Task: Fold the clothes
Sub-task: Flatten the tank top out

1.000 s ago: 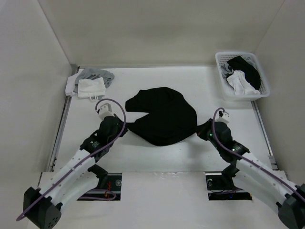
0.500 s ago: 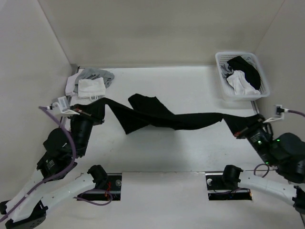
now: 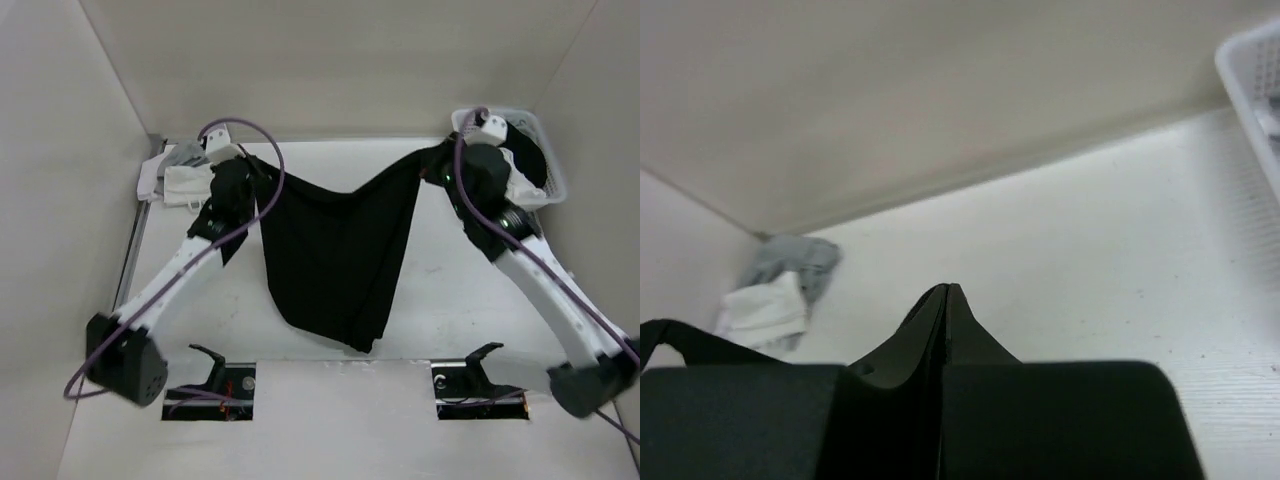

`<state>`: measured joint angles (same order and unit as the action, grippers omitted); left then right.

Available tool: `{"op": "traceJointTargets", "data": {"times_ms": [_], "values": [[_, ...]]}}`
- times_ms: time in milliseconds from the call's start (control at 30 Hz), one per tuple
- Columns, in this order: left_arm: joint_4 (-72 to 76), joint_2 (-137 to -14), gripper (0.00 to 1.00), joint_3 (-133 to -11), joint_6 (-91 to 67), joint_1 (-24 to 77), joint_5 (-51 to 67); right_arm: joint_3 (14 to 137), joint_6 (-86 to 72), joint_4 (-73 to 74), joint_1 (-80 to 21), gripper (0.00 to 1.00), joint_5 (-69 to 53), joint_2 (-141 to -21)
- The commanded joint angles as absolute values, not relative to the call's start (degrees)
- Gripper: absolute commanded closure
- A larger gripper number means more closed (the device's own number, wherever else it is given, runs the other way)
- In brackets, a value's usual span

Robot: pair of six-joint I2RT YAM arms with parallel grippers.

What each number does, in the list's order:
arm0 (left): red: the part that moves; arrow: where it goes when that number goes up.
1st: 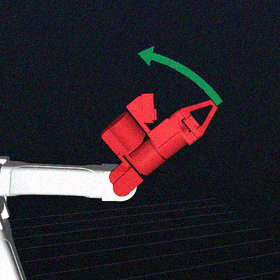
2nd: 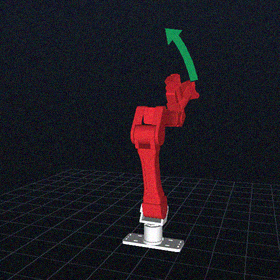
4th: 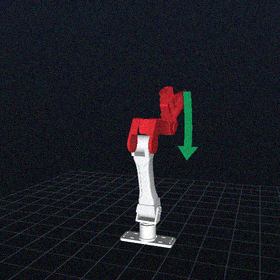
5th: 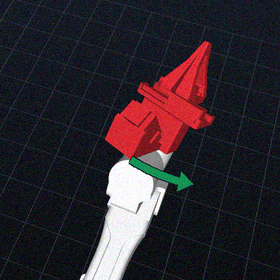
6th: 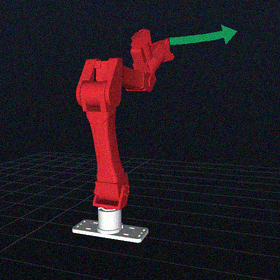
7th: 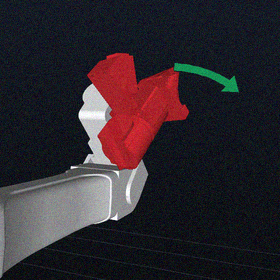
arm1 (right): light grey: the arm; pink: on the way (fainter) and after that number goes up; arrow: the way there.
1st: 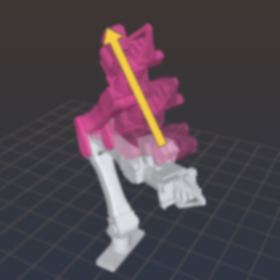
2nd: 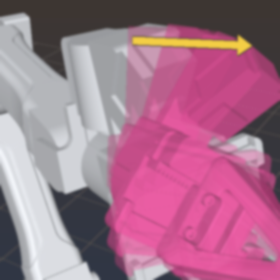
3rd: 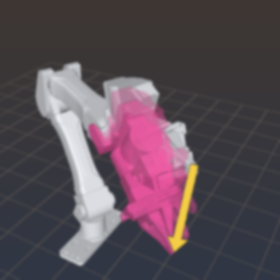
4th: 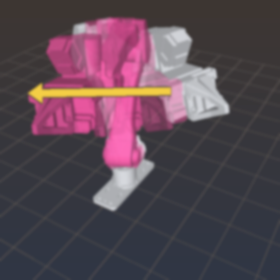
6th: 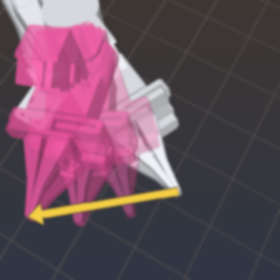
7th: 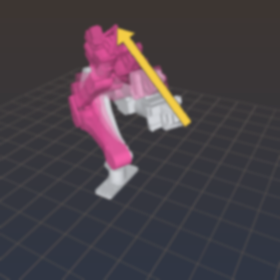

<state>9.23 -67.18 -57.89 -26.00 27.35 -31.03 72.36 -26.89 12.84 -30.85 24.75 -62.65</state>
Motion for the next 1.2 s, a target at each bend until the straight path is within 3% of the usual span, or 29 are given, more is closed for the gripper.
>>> {"op": "traceJointTargets", "data": {"times_ms": [0,300,467,567,667,800,1033,1167], "values": [[9.59,-74.94,1.0,-67.37,-35.94,18.16,-17.95,79.86,-31.64,5.72,-20.28,1.0,4.68,-73.17],[4.57,-82.97,1.0,-96.83,-32.78,12.53,-14.59,121.51,-29.45,19.5,-14.28,1.0,0.97,-91.22],[3.08,-81.83,1.0,-102.3,-31.73,8.22,-12.75,139.19,-26.72,27.32,-14.54,1.0,0.7,-96.23],[2.81,-80.51,1.0,-102.39,-31.12,6.73,-11.52,141.42,-25.23,30.4,-14.54,1.0,1.14,-96.07],[2.64,-78.32,1.0,-100.03,-30.32,6.63,-11.78,133.71,-25.14,29.36,-14.54,1.0,1.32,-92.03],[3.95,-73.05,1.0,-90.39,-29.27,8.91,-13.62,111.78,-25.05,22.34,-14.54,1.0,1.93,-80.45],[7.48,-52.51,0.99,-55.95,-30.06,16.03,-22.83,64.04,-26.89,11.52,-19.89,1.0,5.79,-53.39],[-1.02,-37.31,0.99,-40.2,-30.84,19.98,-28.73,44.52,-32.33,12.82,-28.58,1.0,7.64,-39.93]]}}
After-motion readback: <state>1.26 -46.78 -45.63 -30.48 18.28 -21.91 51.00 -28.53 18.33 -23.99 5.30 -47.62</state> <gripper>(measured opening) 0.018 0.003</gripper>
